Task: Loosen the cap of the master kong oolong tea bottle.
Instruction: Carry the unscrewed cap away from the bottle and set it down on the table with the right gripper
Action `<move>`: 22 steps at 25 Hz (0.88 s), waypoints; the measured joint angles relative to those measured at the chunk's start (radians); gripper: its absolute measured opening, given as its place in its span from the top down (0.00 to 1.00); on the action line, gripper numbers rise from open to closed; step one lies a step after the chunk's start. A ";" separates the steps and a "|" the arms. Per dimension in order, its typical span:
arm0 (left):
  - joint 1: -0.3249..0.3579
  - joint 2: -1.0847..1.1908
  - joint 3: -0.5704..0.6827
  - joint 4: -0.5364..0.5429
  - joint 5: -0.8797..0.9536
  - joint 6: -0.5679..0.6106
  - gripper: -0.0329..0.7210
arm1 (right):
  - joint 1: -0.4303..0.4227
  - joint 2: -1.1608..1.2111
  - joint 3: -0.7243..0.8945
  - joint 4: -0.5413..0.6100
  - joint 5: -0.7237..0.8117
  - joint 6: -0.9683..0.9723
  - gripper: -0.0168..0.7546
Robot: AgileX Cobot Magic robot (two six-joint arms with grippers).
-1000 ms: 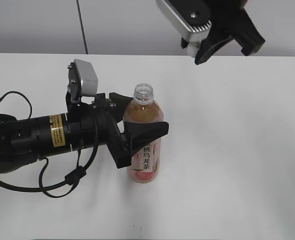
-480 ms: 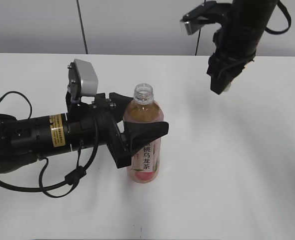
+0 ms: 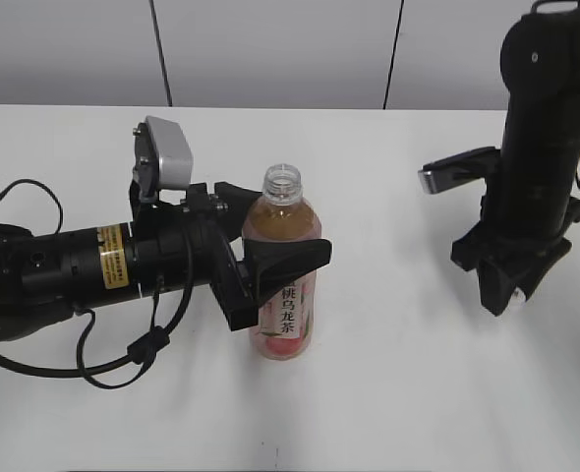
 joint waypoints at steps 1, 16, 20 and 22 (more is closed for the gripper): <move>0.000 0.000 0.000 0.000 0.000 0.000 0.34 | 0.000 0.000 0.034 0.000 -0.032 0.010 0.62; 0.000 0.000 0.000 0.000 0.000 0.000 0.34 | 0.000 0.000 0.148 0.010 -0.272 0.087 0.29; 0.000 0.000 0.000 0.000 0.000 0.000 0.34 | 0.000 -0.004 0.146 0.013 -0.237 0.107 0.19; 0.000 0.000 0.000 0.001 0.000 0.000 0.34 | 0.000 -0.030 0.146 0.018 -0.214 0.121 0.25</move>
